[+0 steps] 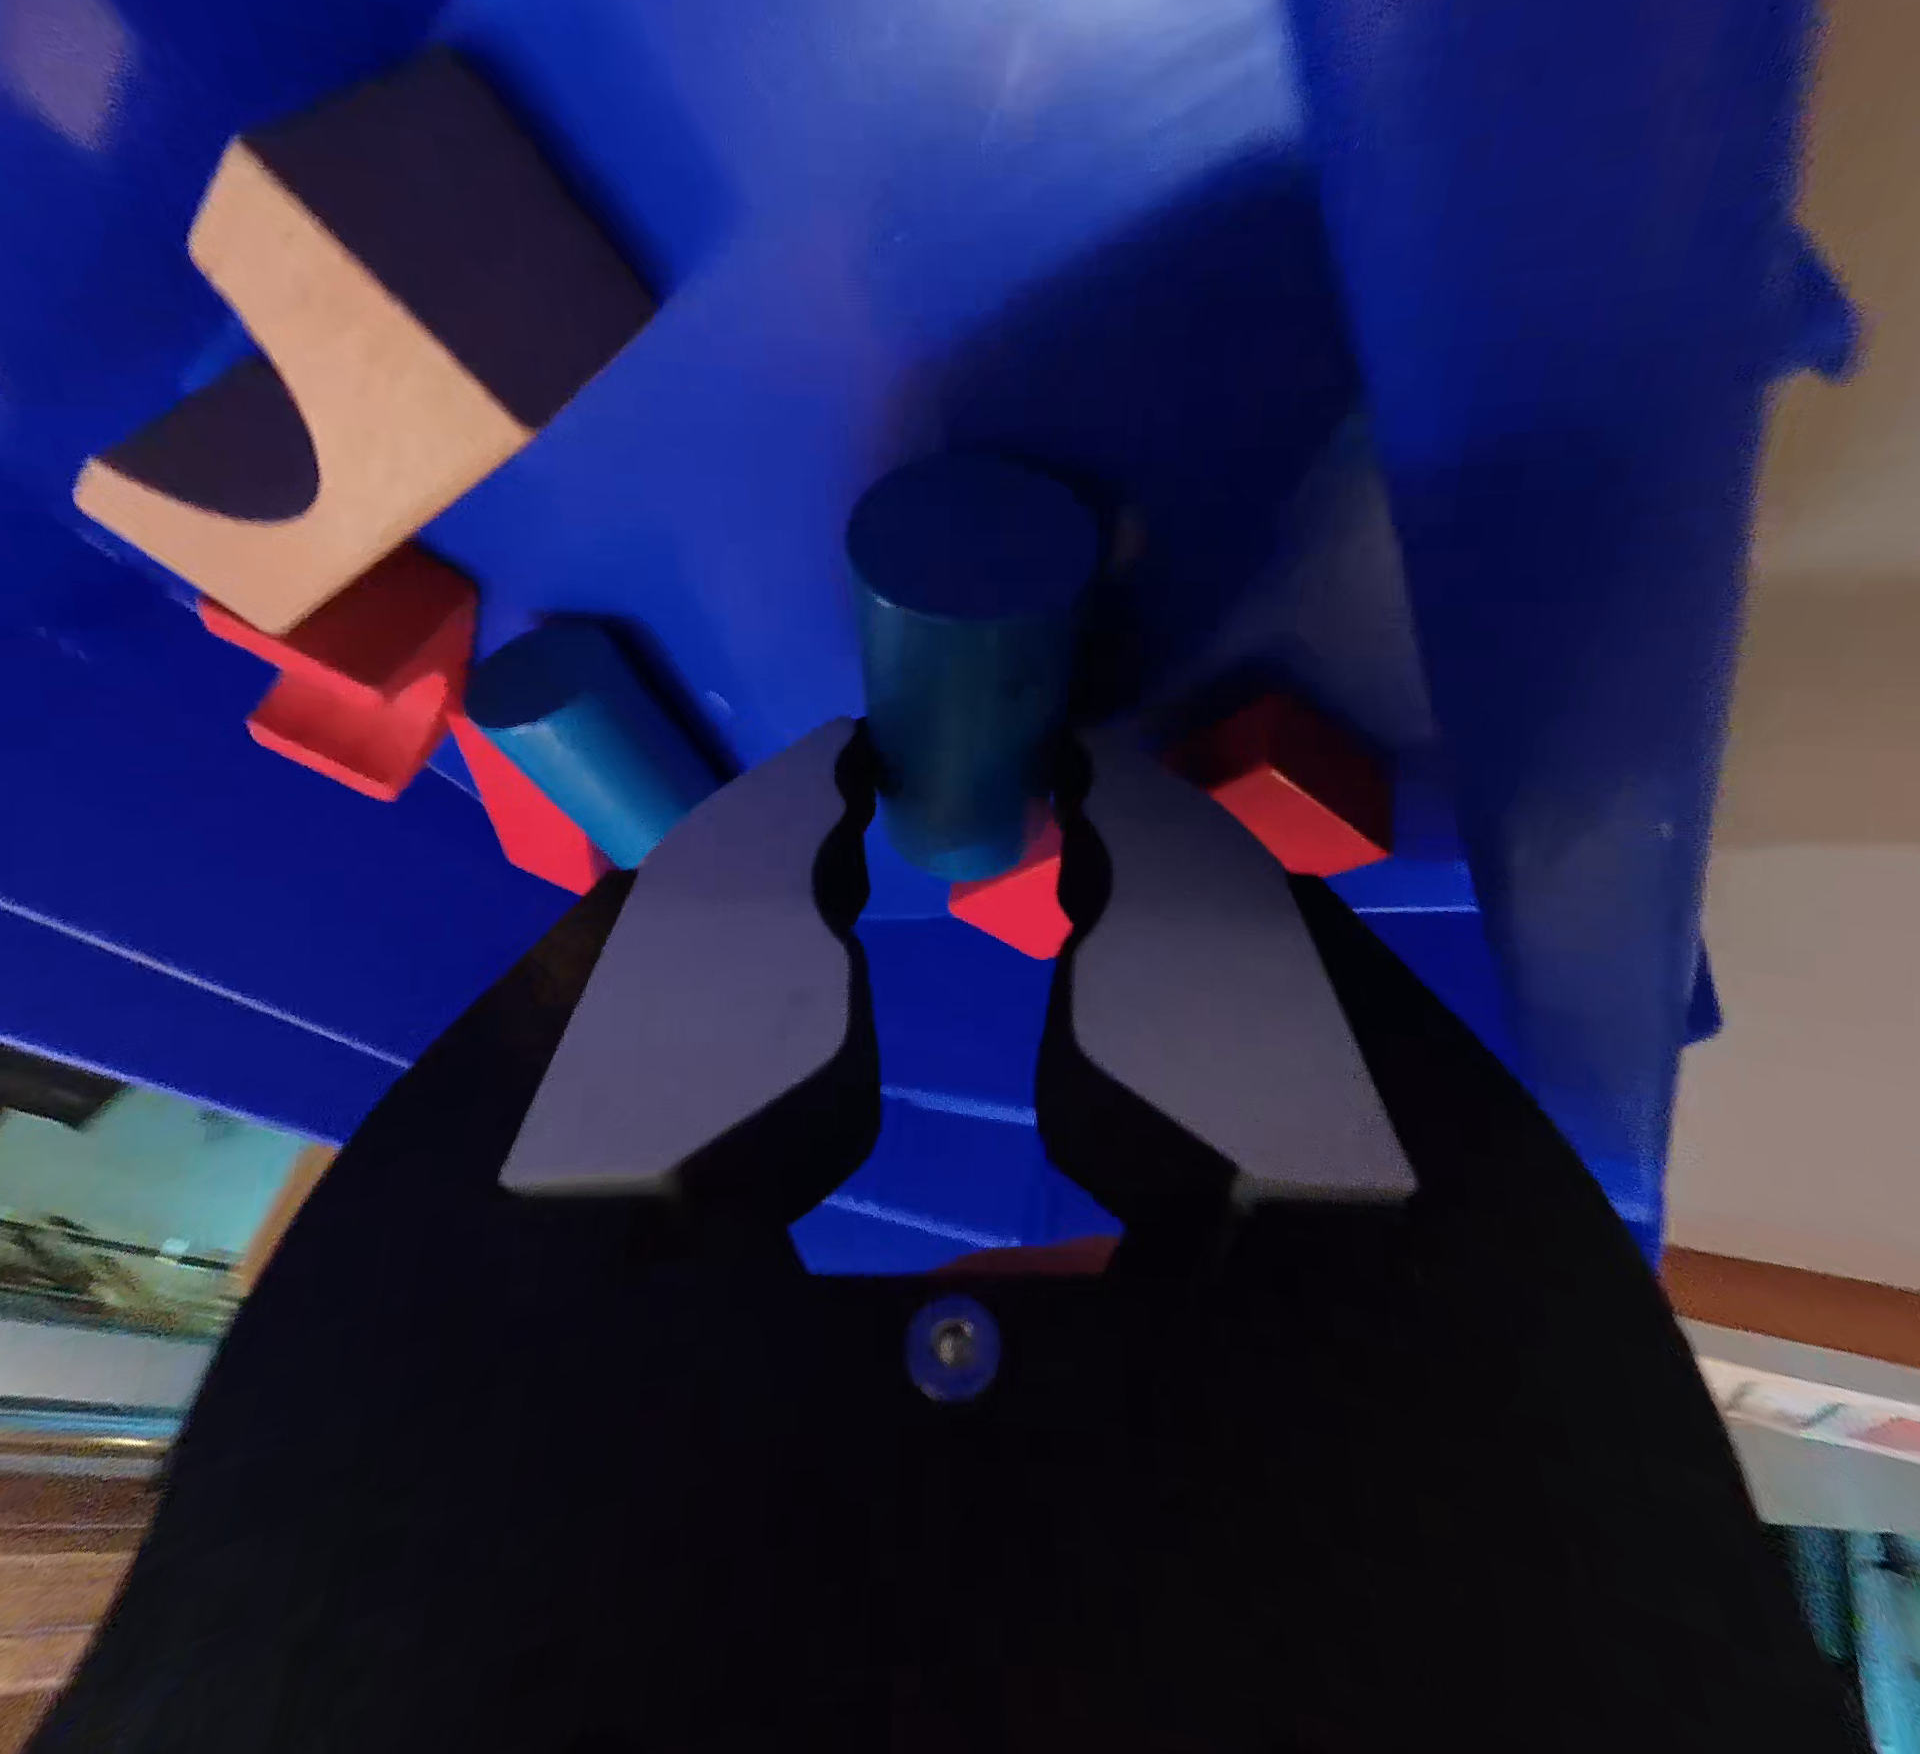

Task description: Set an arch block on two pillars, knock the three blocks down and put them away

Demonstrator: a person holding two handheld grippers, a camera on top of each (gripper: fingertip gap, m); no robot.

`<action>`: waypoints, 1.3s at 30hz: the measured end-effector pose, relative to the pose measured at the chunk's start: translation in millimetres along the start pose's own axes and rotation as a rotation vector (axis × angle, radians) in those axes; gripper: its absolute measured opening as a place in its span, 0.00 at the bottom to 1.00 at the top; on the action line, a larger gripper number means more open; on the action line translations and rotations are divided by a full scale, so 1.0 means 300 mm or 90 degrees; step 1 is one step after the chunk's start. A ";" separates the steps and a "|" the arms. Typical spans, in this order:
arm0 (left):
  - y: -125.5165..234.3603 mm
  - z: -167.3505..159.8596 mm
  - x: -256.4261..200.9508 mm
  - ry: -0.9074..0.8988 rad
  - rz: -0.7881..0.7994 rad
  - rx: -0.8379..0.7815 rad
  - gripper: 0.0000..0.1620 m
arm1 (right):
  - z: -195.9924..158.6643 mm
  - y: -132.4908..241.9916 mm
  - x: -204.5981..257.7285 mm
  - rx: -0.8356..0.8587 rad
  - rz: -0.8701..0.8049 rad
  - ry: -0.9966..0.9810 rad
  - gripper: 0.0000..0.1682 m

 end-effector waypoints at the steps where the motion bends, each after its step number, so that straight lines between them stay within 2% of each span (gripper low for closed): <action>1: 0.000 -0.003 0.000 0.030 -0.004 0.007 0.21 | 0.003 -0.002 0.006 0.000 0.004 0.004 0.46; 5: 0.040 -0.010 0.056 0.218 0.033 -0.010 0.21 | 0.014 -0.007 0.032 -0.005 0.026 0.016 0.47; 9: 0.175 -0.063 0.195 0.476 0.134 -0.079 0.21 | 0.056 -0.011 0.082 -0.040 0.077 0.038 0.52; 13: 0.396 -0.027 0.324 0.689 0.188 -0.243 0.20 | 0.123 -0.039 0.145 -0.069 0.132 0.078 0.54; 16: 0.535 0.066 0.396 0.775 0.195 -0.366 0.20 | 0.223 -0.074 0.173 -0.094 0.161 0.116 0.51; 21: 0.651 0.309 0.470 0.820 0.162 -0.487 0.20 | 0.435 -0.120 0.226 -0.160 0.215 0.180 0.44; 26: 0.701 0.576 0.535 0.785 0.152 -0.584 0.20 | 0.543 -0.174 0.285 -0.187 0.287 0.203 0.40; 31: 0.704 0.764 0.562 0.750 0.125 -0.660 0.20 | 0.521 -0.208 0.289 -0.176 0.314 0.193 0.36; 35: 0.694 0.848 0.557 0.736 0.098 -0.685 0.20 | 0.462 -0.216 0.285 -0.144 0.325 0.197 0.32; 39: 0.693 0.891 0.557 0.729 0.081 -0.697 0.20 | 0.429 -0.214 0.285 -0.133 0.342 0.185 0.23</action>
Point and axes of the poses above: each gripper's, where its closed fingertips meet, y back along the fingers, z out of its top, x = y × z across the jaws, the point moved 1 cm from there along y, back along the fingers, and after that the axes turned 14 degrees about z, right-handed, at the moved point
